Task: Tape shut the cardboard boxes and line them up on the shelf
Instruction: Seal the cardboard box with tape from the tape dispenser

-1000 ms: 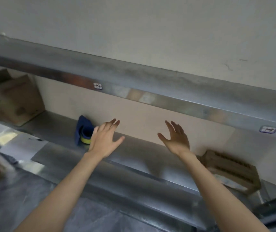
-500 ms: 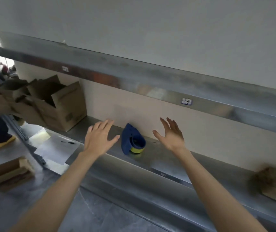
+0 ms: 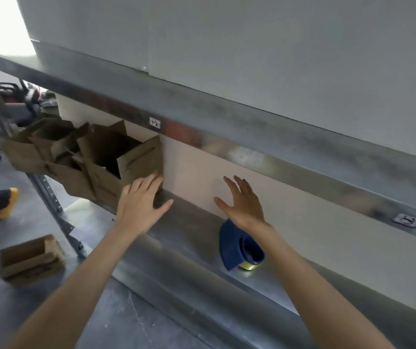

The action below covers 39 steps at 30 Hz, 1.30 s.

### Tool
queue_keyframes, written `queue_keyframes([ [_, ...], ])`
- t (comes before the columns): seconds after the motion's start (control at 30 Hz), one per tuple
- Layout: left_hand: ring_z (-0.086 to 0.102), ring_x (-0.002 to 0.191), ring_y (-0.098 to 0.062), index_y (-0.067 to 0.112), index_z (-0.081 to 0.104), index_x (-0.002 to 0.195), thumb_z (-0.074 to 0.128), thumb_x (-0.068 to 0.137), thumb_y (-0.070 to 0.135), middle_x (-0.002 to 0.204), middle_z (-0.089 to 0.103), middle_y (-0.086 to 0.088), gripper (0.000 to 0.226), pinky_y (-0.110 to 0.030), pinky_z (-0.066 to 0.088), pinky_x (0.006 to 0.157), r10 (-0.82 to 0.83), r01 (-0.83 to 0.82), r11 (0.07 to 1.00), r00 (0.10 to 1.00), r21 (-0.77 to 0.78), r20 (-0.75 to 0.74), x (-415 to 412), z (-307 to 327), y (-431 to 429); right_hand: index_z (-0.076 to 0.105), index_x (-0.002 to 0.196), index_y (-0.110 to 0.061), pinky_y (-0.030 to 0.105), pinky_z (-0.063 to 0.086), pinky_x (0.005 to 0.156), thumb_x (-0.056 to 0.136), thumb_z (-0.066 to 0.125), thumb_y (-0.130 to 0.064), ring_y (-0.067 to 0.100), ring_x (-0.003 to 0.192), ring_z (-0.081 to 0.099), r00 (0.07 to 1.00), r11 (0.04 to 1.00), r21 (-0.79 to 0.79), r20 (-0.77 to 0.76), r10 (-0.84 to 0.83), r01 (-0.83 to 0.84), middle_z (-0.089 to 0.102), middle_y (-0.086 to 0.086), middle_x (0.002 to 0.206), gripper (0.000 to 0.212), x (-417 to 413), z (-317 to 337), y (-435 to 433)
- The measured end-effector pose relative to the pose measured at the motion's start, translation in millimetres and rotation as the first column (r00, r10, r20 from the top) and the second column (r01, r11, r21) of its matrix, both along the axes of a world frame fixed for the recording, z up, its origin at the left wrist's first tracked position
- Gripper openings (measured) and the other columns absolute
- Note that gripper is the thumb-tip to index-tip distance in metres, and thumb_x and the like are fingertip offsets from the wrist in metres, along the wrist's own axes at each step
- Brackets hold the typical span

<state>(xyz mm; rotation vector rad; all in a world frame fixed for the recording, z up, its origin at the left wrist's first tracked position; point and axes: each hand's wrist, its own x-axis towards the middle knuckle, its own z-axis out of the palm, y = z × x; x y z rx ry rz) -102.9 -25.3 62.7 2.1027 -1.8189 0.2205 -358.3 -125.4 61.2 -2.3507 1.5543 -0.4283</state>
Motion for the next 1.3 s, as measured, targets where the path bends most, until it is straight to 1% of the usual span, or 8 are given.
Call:
queue_keyframes([
  [0.2, 0.039, 0.137, -0.026, 0.020, 0.038, 0.151, 0.040, 0.093, 0.061, 0.157, 0.036, 0.000, 0.070, -0.042, 0.032, 0.107, 0.054, -0.054, 0.998, 0.998, -0.041, 0.010, 57.1, 17.9, -5.3, 0.014, 0.153, -0.039, 0.039, 0.012, 0.119, 0.092, 0.041, -0.065, 0.016, 0.150, 0.002, 0.997, 0.997, 0.002, 0.009, 0.079, -0.079, 0.007, -0.008, 0.163, 0.072, 72.2, 9.2, -15.2],
  [0.33, 0.037, 0.139, -0.027, 0.021, 0.037, 0.151, 0.050, 0.095, 0.056, 0.158, 0.035, 0.000, 0.068, -0.044, 0.030, 0.110, 0.044, -0.045, 0.995, 0.999, -0.089, -0.008, 92.9, 26.3, -7.2, 0.016, 0.153, -0.039, 0.037, 0.012, 0.118, 0.093, 0.042, -0.064, 0.014, 0.150, 0.002, 0.990, 0.990, -0.017, 0.019, 0.140, -0.140, 0.009, -0.009, 0.163, 0.070, 113.6, 18.3, -17.3],
  [0.43, 0.039, 0.138, -0.027, 0.020, 0.040, 0.150, 0.044, 0.094, 0.060, 0.156, 0.038, -0.001, 0.069, -0.045, 0.031, 0.110, 0.038, -0.040, 0.994, 0.999, -0.105, -0.020, 122.3, 31.4, -7.5, 0.019, 0.152, -0.038, 0.037, 0.014, 0.118, 0.094, 0.043, -0.061, 0.014, 0.149, 0.004, 0.988, 0.988, -0.029, 0.034, 0.151, -0.150, 0.011, -0.008, 0.162, 0.067, 141.1, 23.1, -20.2],
  [0.57, 0.044, 0.132, -0.027, 0.020, 0.047, 0.146, 0.040, 0.090, 0.061, 0.150, 0.047, -0.001, 0.070, -0.044, 0.035, 0.104, 0.009, -0.010, 0.993, 1.000, -0.121, -0.012, 161.8, 33.3, -3.9, 0.020, 0.152, -0.037, 0.038, 0.016, 0.117, 0.094, 0.043, -0.062, 0.013, 0.149, 0.005, 0.995, 0.995, -0.035, 0.030, 0.093, -0.092, 0.012, -0.007, 0.162, 0.068, 169.5, 24.0, -19.9],
  [0.77, 0.054, 0.112, -0.027, 0.017, 0.055, 0.138, 0.045, 0.090, 0.059, 0.137, 0.059, 0.000, 0.065, -0.040, 0.041, 0.088, -0.111, 0.113, 0.988, 0.994, -0.109, 0.019, 195.9, 28.6, -3.0, 0.022, 0.152, -0.034, 0.038, 0.019, 0.116, 0.095, 0.047, -0.057, 0.015, 0.149, 0.008, 0.998, 0.999, -0.004, 0.039, -0.053, 0.053, 0.016, -0.005, 0.161, 0.067, 206.3, 17.7, -15.4],
  [0.93, 0.053, 0.117, -0.026, 0.017, 0.052, 0.140, 0.056, 0.093, 0.054, 0.139, 0.055, -0.001, 0.060, -0.041, 0.041, 0.094, -0.209, 0.203, 0.975, 0.976, -0.087, -0.064, 206.3, 17.5, -7.1, 0.023, 0.153, -0.032, 0.039, 0.020, 0.116, 0.095, 0.050, -0.053, 0.016, 0.149, 0.010, 0.991, 0.991, -0.010, 0.032, -0.130, 0.131, 0.018, -0.002, 0.161, 0.067, 224.7, 16.8, -9.1],
  [1.07, 0.049, 0.122, -0.021, 0.020, 0.050, 0.141, 0.053, 0.092, 0.056, 0.135, 0.054, 0.001, 0.061, -0.037, 0.039, 0.100, -0.239, 0.230, 0.970, 0.962, -0.074, -0.135, 208.6, 10.3, -12.4, 0.024, 0.152, -0.030, 0.039, 0.023, 0.116, 0.095, 0.051, -0.051, 0.017, 0.148, 0.012, 0.989, 0.989, -0.008, 0.015, -0.147, 0.147, 0.020, 0.000, 0.160, 0.067, 231.4, 20.3, -5.8],
  [1.3, 0.049, 0.116, -0.019, 0.017, 0.056, 0.135, 0.062, 0.086, 0.057, 0.125, 0.054, 0.001, 0.063, -0.031, 0.041, 0.095, -0.269, 0.244, 0.960, 0.940, -0.136, -0.210, 209.6, 4.8, -17.8, 0.022, 0.152, -0.032, 0.040, 0.023, 0.116, 0.095, 0.052, -0.050, 0.015, 0.148, 0.012, 0.988, 0.988, 0.012, -0.009, -0.152, 0.152, 0.017, -0.003, 0.160, 0.067, 223.2, 30.7, -9.9],
])
